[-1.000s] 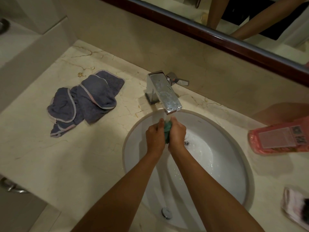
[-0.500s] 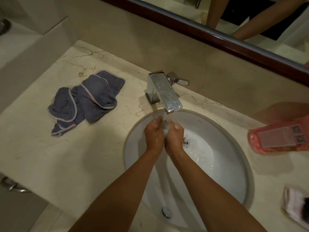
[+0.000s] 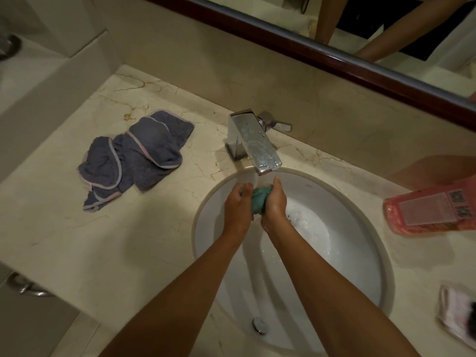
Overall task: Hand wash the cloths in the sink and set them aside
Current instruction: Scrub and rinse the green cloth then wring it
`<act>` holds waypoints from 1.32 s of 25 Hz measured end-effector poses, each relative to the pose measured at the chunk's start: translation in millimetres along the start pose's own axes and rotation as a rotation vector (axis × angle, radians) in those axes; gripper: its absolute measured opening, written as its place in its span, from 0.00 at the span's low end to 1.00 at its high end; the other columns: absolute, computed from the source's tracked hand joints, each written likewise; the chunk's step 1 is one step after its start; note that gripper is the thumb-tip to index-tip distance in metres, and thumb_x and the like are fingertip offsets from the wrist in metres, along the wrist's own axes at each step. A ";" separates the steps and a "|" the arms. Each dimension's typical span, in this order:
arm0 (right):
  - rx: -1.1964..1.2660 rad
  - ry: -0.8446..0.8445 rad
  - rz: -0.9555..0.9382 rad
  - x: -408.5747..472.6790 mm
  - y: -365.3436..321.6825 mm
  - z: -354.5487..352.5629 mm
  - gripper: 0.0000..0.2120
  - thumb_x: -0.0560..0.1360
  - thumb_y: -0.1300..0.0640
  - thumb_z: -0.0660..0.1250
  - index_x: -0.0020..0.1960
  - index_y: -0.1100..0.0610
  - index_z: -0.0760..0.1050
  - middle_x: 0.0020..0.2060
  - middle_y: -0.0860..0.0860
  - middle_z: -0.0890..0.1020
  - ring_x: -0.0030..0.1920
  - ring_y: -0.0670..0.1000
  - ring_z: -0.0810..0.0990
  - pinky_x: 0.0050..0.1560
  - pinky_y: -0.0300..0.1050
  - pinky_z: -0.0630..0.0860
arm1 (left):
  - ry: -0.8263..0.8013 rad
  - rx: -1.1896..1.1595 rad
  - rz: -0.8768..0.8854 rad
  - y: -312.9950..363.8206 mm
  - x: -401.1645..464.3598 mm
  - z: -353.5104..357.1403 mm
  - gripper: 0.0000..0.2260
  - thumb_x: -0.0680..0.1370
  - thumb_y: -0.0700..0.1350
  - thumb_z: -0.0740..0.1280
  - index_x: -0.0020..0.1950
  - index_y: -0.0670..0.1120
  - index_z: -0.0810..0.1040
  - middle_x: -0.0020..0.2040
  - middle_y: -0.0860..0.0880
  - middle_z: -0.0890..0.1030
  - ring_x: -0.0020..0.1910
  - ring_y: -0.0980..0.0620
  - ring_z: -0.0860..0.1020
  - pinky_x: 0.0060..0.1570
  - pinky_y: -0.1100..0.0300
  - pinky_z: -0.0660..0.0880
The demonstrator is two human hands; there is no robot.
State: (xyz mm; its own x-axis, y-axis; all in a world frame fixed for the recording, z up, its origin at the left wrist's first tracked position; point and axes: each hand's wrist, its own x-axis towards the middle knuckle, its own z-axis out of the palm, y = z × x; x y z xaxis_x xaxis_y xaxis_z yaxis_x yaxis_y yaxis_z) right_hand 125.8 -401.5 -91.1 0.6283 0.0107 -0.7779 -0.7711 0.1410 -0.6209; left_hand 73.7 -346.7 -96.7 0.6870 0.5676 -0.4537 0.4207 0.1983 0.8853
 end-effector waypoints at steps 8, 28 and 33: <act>0.006 -0.272 -0.207 -8.9 -5.8 -22.2 0.09 0.83 0.58 0.63 0.61 0.59 0.77 0.44 0.57 0.83 0.34 0.48 0.80 0.27 0.37 0.74 | -0.066 -0.100 0.101 8.6 3.3 -10.1 0.08 0.80 0.46 0.70 0.55 0.44 0.79 0.44 0.49 0.82 0.41 0.51 0.79 0.36 0.65 0.76; -0.265 -0.149 -0.242 -9.2 -24.0 -41.0 0.12 0.79 0.51 0.69 0.52 0.60 0.80 0.45 0.57 0.86 0.47 0.56 0.85 0.43 0.45 0.83 | -0.237 -0.076 -0.209 32.1 11.9 -14.7 0.30 0.77 0.67 0.62 0.59 0.42 0.82 0.51 0.40 0.85 0.47 0.43 0.85 0.43 0.54 0.82; 0.059 -0.137 0.078 1.3 -31.5 -40.7 0.21 0.81 0.44 0.64 0.57 0.62 0.79 0.48 0.61 0.86 0.51 0.61 0.85 0.54 0.58 0.81 | -0.424 0.022 -0.097 15.8 12.3 -22.8 0.19 0.75 0.61 0.69 0.49 0.46 0.86 0.43 0.46 0.87 0.43 0.46 0.86 0.44 0.54 0.83</act>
State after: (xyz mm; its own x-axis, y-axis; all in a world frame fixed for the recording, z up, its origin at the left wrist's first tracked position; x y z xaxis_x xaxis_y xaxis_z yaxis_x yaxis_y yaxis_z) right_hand 146.7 -446.2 -76.4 0.5779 0.1587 -0.8005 -0.8134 0.1924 -0.5490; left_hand 75.3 -318.4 -85.9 0.8242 0.1682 -0.5407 0.5048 0.2144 0.8362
